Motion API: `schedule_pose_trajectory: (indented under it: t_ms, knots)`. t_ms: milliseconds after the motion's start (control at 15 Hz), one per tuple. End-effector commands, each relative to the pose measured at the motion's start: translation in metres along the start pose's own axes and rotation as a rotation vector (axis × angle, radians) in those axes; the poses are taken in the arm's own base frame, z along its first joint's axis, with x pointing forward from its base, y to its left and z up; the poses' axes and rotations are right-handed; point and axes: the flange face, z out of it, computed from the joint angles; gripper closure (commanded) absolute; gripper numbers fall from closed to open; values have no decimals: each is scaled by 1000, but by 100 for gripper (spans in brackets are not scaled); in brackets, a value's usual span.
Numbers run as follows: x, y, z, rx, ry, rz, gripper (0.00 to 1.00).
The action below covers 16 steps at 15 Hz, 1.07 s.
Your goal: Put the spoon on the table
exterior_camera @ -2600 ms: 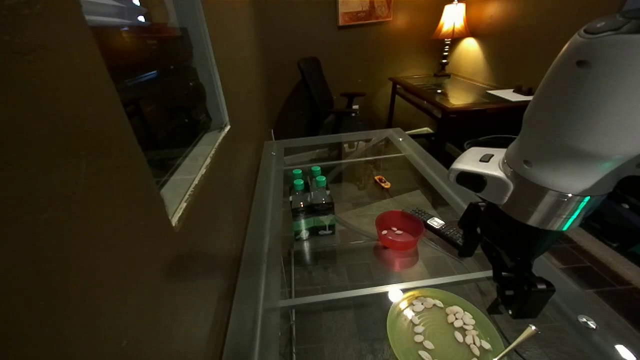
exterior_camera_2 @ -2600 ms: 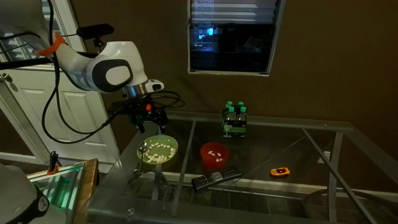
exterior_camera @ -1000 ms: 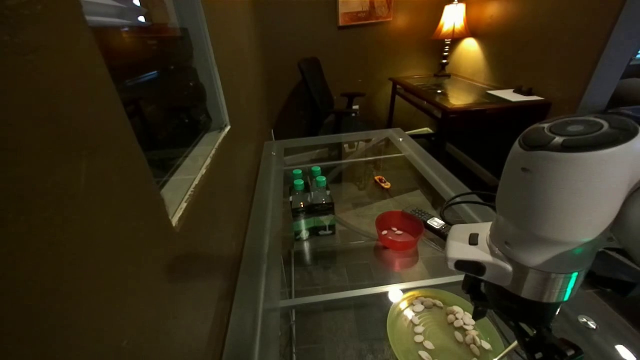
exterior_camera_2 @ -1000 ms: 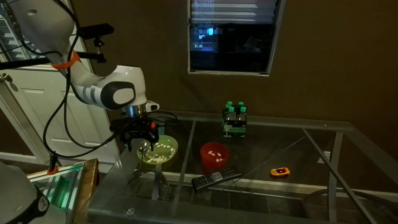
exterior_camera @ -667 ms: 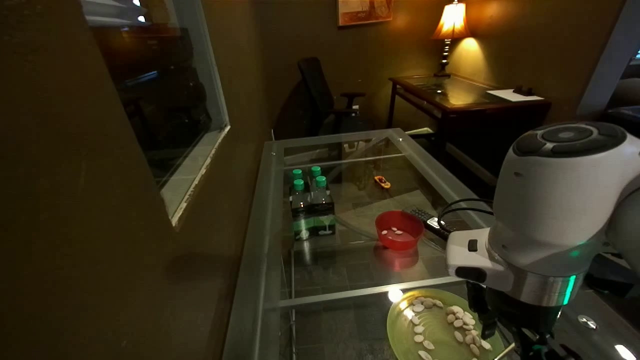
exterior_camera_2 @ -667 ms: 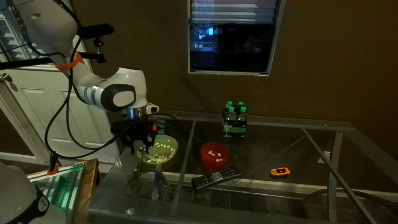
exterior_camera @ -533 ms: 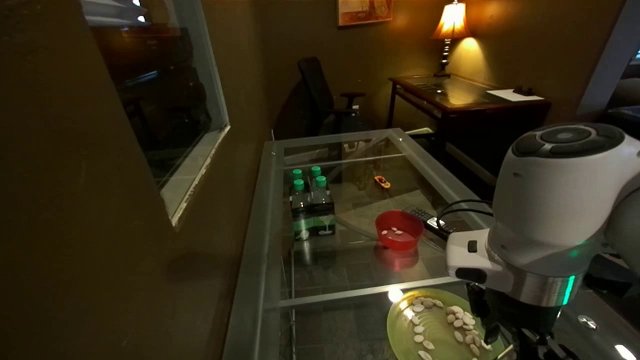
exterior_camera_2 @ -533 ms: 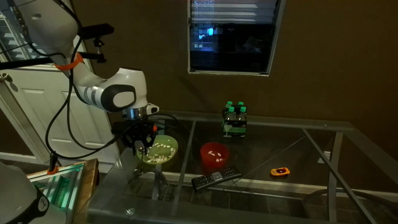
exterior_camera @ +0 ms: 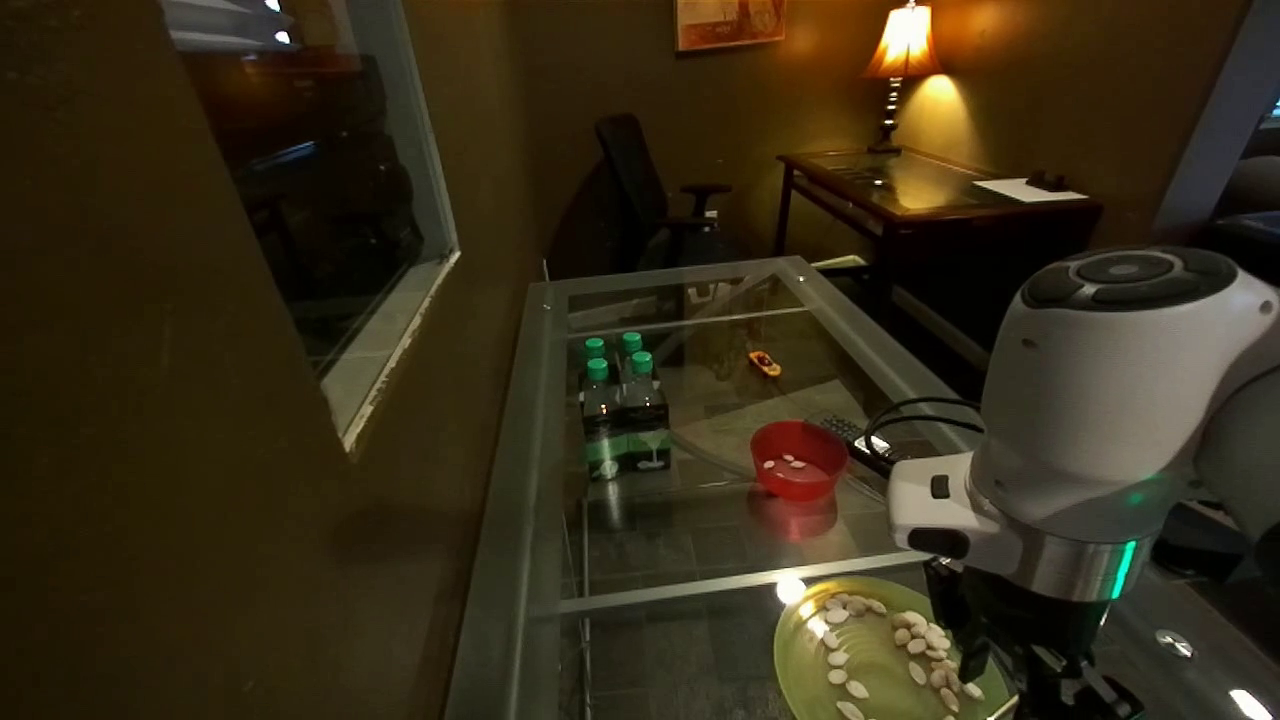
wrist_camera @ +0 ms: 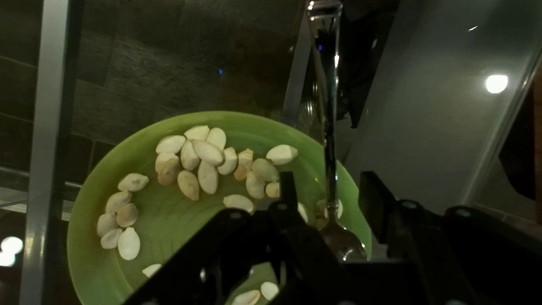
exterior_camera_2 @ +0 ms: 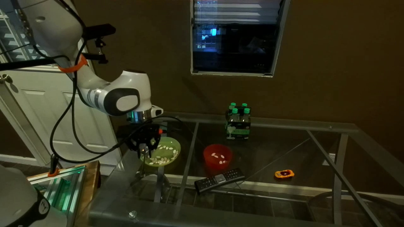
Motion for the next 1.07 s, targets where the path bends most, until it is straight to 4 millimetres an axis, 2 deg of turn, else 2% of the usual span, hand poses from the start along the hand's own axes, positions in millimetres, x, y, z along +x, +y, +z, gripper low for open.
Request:
schedule_pose_trajectory:
  t_ms: [0, 200, 267, 333, 400, 1000]
  knots:
    - [3, 7, 6, 6, 28, -23, 50]
    - [5, 9, 9, 8, 34, -39, 62]
    - [6, 10, 10, 10, 36, -44, 62]
    - [7, 11, 11, 12, 39, -47, 69]
    - [7, 11, 12, 12, 40, -49, 66]
    - [15, 16, 19, 43, 62, -77, 70]
